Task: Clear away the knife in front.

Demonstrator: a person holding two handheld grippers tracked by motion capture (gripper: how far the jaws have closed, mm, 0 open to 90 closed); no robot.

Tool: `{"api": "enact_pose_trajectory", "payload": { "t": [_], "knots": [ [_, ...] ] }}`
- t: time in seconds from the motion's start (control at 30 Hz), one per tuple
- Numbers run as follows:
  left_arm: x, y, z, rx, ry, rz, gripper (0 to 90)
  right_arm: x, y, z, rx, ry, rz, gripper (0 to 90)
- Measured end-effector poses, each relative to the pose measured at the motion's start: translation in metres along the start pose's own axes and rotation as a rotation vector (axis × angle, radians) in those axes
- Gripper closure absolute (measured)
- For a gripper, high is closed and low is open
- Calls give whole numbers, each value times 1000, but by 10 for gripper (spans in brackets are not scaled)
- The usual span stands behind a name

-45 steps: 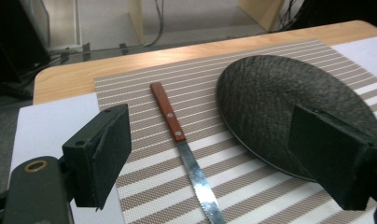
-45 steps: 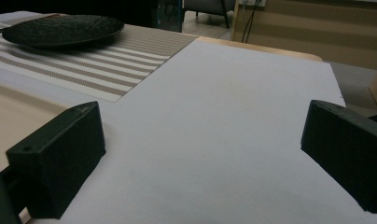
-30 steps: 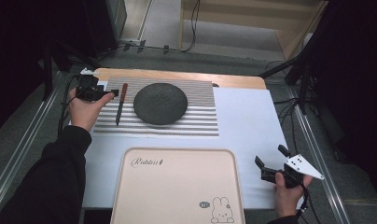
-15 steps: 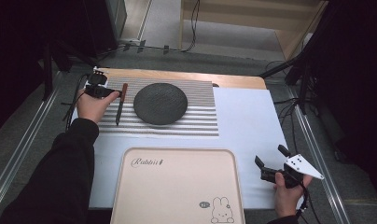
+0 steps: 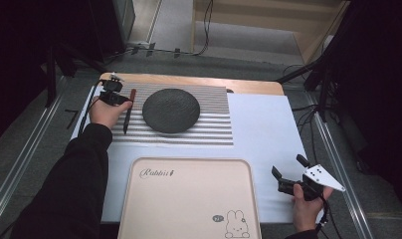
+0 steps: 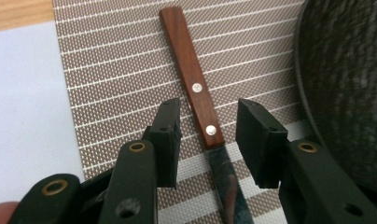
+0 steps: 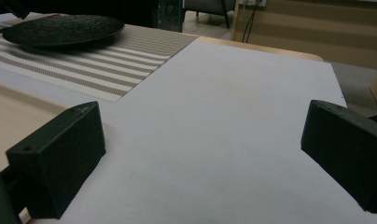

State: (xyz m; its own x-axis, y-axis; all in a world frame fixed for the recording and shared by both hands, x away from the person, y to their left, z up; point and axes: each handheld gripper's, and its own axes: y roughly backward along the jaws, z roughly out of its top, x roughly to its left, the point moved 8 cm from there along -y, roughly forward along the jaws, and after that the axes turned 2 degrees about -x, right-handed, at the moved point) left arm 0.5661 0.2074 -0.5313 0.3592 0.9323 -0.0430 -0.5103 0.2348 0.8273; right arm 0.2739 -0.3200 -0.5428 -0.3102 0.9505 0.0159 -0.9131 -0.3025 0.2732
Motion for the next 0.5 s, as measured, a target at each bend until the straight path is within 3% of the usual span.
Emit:
{"api": "enact_pose_trajectory", "payload": {
  "t": [0.17,0.5],
  "knots": [
    [1,-4,1,-11,25,-6,637,0,-1,0,0,3,3,0],
    [-2,-15,-2,2,11,11,694,0,0,0,-1,5,5,0]
  ]
}}
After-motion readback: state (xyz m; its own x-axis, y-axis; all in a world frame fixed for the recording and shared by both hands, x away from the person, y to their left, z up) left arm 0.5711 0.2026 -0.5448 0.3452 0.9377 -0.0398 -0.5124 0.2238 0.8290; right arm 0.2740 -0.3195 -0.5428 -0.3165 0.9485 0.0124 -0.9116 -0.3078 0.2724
